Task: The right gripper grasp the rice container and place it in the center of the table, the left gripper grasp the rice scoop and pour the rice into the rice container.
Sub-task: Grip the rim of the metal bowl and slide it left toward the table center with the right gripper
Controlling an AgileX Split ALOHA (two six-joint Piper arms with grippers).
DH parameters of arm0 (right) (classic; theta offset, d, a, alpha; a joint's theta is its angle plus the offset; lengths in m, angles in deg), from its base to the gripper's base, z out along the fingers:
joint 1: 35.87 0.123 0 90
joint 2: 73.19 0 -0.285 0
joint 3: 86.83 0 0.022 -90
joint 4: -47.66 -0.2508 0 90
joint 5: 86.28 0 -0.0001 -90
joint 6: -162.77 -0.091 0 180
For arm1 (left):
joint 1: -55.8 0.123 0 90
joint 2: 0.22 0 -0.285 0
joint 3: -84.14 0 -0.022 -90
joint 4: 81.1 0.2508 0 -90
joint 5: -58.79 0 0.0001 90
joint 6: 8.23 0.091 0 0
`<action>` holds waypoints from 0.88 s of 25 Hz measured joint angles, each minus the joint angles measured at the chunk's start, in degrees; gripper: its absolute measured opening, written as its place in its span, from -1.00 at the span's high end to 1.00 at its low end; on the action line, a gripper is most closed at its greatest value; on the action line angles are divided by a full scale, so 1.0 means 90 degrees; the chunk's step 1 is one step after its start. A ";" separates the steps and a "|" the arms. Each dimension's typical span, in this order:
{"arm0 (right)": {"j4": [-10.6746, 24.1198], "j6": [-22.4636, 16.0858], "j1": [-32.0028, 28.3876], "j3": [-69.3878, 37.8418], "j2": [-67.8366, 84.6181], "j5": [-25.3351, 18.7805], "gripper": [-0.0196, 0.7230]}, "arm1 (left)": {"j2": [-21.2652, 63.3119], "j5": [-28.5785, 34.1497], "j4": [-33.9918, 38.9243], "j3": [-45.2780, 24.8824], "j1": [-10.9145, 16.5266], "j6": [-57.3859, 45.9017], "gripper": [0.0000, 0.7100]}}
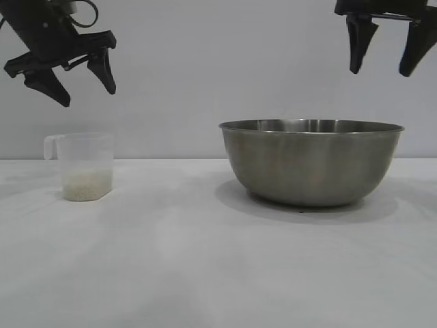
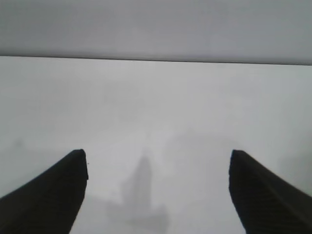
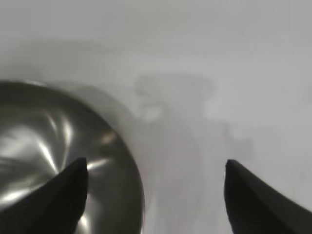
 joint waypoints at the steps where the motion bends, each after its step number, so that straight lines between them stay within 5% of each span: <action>1: -0.0044 0.0012 0.0000 0.0000 -0.0052 0.0000 -0.32 | 0.0000 0.0000 0.0000 0.0000 0.0000 0.0000 -0.45; 17: -0.0500 0.0062 0.0000 0.0000 -0.1258 0.0024 -0.32 | 0.0000 0.0119 0.0000 0.0006 0.0000 0.0000 -0.45; 22: -0.0603 0.0071 0.0000 0.0000 -0.1494 0.0047 0.15 | 0.0000 0.0119 0.0000 0.0006 0.0000 0.0000 -0.45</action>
